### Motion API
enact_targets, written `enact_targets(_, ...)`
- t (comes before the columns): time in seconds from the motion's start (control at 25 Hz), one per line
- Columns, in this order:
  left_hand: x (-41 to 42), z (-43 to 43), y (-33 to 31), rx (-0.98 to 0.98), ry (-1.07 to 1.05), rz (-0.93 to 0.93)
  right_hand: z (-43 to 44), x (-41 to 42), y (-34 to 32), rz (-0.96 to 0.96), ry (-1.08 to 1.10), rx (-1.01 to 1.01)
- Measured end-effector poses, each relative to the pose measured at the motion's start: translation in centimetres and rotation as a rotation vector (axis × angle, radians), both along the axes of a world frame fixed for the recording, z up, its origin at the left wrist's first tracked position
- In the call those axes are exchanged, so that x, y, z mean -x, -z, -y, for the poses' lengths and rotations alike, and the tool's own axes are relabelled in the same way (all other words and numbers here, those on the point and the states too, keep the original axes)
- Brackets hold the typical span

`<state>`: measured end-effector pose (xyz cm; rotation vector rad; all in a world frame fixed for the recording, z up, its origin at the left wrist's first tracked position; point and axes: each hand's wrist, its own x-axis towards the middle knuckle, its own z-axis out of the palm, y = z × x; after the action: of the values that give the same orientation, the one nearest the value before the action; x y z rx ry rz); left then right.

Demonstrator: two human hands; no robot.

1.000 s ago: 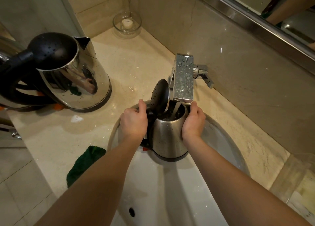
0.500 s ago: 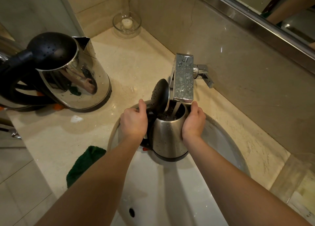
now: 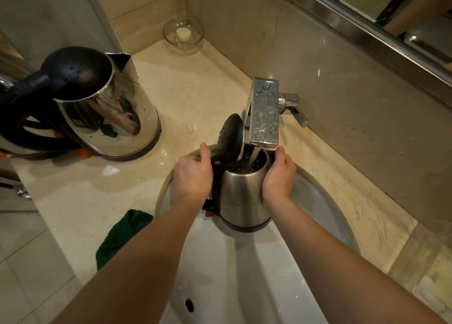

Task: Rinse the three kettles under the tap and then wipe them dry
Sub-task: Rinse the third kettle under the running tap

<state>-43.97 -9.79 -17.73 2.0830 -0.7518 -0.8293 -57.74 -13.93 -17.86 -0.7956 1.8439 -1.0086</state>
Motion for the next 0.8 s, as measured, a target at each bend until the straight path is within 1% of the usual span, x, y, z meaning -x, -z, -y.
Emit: enact_targets(0.8,-0.14,0.09,-0.03,-0.010,0.005,-0.013,0.28,-0.05,0.30,-0.021,0.001,-0.007)
